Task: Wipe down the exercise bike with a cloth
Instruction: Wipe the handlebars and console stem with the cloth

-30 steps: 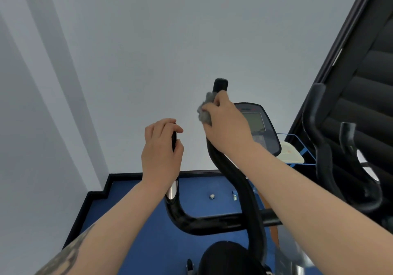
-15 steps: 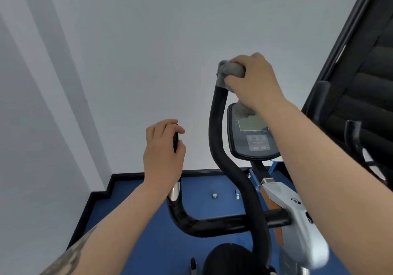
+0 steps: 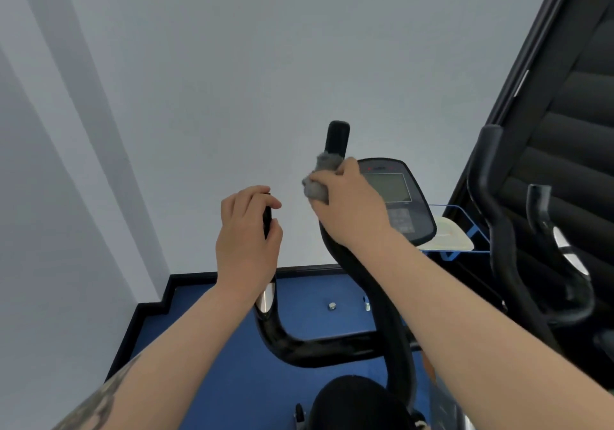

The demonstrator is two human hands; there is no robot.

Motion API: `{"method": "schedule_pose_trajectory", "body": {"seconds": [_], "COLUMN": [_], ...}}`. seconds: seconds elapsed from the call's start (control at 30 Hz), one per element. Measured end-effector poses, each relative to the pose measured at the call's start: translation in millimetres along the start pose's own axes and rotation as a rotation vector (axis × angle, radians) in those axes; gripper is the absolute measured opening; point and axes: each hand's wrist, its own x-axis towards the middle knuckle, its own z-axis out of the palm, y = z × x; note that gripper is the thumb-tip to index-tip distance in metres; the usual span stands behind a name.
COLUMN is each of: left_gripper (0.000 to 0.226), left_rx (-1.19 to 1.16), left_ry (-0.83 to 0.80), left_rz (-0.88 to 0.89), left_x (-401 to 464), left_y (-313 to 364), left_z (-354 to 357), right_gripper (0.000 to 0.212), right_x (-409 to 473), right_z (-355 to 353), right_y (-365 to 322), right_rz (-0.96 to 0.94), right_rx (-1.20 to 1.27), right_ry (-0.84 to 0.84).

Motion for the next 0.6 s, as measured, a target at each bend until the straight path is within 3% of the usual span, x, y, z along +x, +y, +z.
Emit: {"method": "schedule_pose_trajectory", "body": {"seconds": [0.07, 0.2, 0.4, 0.53, 0.6], "left_gripper": [0.031, 0.031, 0.031, 0.03, 0.03], "left_rx": [0.011, 0.01, 0.0, -0.001, -0.002], "left_ry": [0.001, 0.011, 0.011, 0.012, 0.014], "left_rz": [0.01, -0.006, 0.0, -0.007, -0.01], "left_x": [0.1, 0.2, -0.4, -0.3, -0.3], "left_y": [-0.4, 1.2, 1.5, 1.9, 2.0], "left_z": [0.2, 1.6, 0.2, 1.1, 1.6], "right_gripper": [0.03, 0.036, 0.029, 0.032, 0.041], "right_x": [2.0, 23.5, -5.3, 14.3, 22.8], "right_z": [-6.8, -26.2, 8.2, -11.6, -15.5], "right_y": [1.6, 5.2, 14.2, 12.5, 12.8], "right_rz": [0.021, 0.008, 0.023, 0.072, 0.127], "right_rx": [0.11, 0.361, 0.312, 0.669, 0.744], "right_ry": [-0.035, 0.283, 0.035, 0.41, 0.454]}}
